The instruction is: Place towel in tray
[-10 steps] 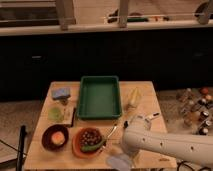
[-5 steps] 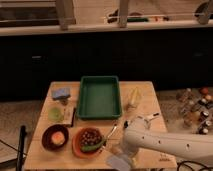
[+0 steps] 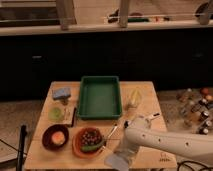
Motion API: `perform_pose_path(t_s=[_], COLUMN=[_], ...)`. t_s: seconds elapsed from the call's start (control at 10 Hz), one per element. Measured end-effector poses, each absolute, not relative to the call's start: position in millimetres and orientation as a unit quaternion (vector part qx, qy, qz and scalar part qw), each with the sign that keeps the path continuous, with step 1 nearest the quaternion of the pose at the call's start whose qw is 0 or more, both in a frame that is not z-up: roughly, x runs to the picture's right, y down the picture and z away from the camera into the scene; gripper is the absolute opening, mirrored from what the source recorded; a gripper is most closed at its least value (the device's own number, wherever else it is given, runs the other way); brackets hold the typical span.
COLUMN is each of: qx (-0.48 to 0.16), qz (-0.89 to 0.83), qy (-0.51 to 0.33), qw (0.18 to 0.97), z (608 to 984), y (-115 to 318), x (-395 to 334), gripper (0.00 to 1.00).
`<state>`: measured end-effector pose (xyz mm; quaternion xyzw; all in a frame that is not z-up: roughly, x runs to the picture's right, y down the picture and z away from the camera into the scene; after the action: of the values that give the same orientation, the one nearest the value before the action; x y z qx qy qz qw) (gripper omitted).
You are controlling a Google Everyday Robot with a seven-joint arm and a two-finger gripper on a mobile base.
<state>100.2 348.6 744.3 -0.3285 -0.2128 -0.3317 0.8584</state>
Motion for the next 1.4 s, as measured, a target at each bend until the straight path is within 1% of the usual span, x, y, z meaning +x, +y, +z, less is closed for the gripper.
perform_pose_path(t_s=[0.1, 0.2, 0.5, 0.8, 1.4], qx=[-0.328, -0.329, -0.340, -0.343, -0.352], qz=[-0.334, -0.333, -0.306, -0.303, -0.238], qy=[-0.211, -0.211, -0.198, -0.191, -0.168], qw=[0.858, 0.858, 0.867, 0.868, 0.890], z=[743.7, 743.1, 750.9, 750.4, 730.6], y=[347.5, 347.7, 341.8, 339.6, 293.5], x=[101.8, 101.9, 119.0, 124.1, 146.7], gripper=[0.06, 0.01, 0.00, 0.00, 0.00])
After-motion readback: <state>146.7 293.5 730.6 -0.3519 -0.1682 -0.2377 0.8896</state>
